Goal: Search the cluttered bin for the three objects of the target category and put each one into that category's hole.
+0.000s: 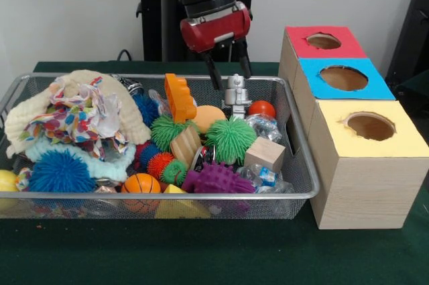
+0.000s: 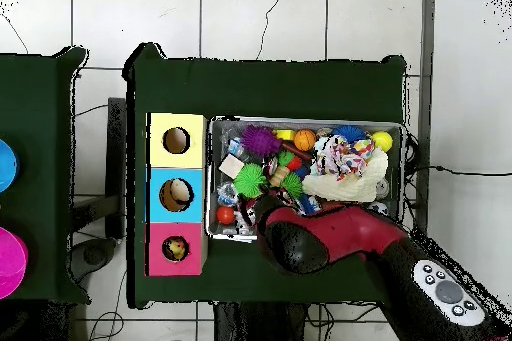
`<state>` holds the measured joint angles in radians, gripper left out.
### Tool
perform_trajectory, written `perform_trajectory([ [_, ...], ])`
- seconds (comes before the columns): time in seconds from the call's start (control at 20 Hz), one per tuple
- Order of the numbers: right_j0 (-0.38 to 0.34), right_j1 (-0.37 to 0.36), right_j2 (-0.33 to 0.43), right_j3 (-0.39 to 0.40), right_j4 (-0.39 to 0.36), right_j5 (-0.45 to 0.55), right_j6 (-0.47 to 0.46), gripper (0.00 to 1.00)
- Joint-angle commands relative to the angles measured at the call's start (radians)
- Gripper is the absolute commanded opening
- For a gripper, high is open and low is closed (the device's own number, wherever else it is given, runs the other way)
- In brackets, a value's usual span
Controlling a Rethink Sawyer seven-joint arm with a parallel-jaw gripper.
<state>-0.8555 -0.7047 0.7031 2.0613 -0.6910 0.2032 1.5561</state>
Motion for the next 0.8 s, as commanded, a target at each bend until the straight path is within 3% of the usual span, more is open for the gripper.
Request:
perform_trajectory([
  [0.05,0.073,-0.025,-0.234,-0.069,-0.141,-0.174,0.139,1.00],
  [0.4,0.250,0.009,-0.496,-0.187,-0.193,-0.329,0.093,1.00],
  [0.6,0.280,0.037,-0.559,-0.210,-0.167,-0.463,0.058,1.00],
  [0.8,0.281,0.086,-0.569,-0.237,-0.161,-0.549,0.045,1.00],
])
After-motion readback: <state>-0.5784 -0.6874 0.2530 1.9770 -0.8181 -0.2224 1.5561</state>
